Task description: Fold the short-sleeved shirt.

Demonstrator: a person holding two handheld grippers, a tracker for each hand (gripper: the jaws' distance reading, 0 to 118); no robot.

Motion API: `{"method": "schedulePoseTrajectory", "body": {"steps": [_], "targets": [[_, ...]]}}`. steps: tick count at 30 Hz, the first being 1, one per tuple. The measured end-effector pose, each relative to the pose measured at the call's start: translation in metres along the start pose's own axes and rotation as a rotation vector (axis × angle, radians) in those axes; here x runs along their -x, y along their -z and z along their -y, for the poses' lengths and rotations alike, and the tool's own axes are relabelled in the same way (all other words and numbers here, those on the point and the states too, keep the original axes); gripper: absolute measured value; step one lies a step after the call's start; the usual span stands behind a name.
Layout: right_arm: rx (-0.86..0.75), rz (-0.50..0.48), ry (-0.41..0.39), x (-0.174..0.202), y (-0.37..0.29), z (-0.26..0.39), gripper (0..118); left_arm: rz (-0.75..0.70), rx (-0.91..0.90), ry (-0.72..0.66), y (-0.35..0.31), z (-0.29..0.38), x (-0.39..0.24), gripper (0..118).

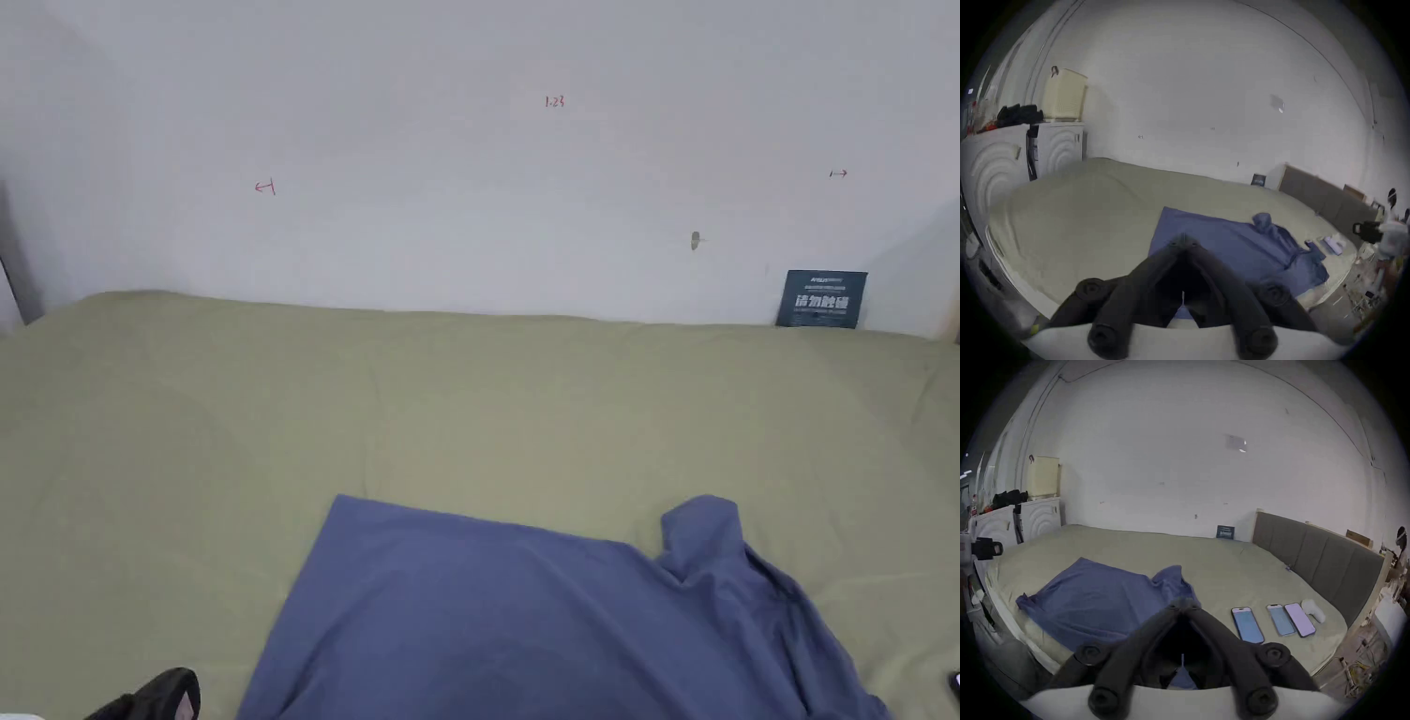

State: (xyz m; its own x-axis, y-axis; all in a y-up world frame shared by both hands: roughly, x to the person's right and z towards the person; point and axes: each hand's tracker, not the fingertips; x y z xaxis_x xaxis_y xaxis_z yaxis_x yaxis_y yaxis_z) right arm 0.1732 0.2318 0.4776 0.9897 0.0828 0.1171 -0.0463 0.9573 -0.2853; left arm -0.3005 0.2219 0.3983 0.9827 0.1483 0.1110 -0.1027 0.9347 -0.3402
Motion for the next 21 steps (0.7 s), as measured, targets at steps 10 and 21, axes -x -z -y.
{"method": "schedulePoseTrajectory", "body": {"steps": [10, 21], "targets": [[0.057, 0.007, 0.06, -0.013, 0.022, 0.002, 0, 0.071, 0.161, 0.143, 0.106, -0.05, -0.016, 81], [0.153, -0.015, 0.011, -0.017, 0.078, 0.006, 0, -0.026, 0.656, 0.162, 0.427, -0.099, -0.007, 101]]}}
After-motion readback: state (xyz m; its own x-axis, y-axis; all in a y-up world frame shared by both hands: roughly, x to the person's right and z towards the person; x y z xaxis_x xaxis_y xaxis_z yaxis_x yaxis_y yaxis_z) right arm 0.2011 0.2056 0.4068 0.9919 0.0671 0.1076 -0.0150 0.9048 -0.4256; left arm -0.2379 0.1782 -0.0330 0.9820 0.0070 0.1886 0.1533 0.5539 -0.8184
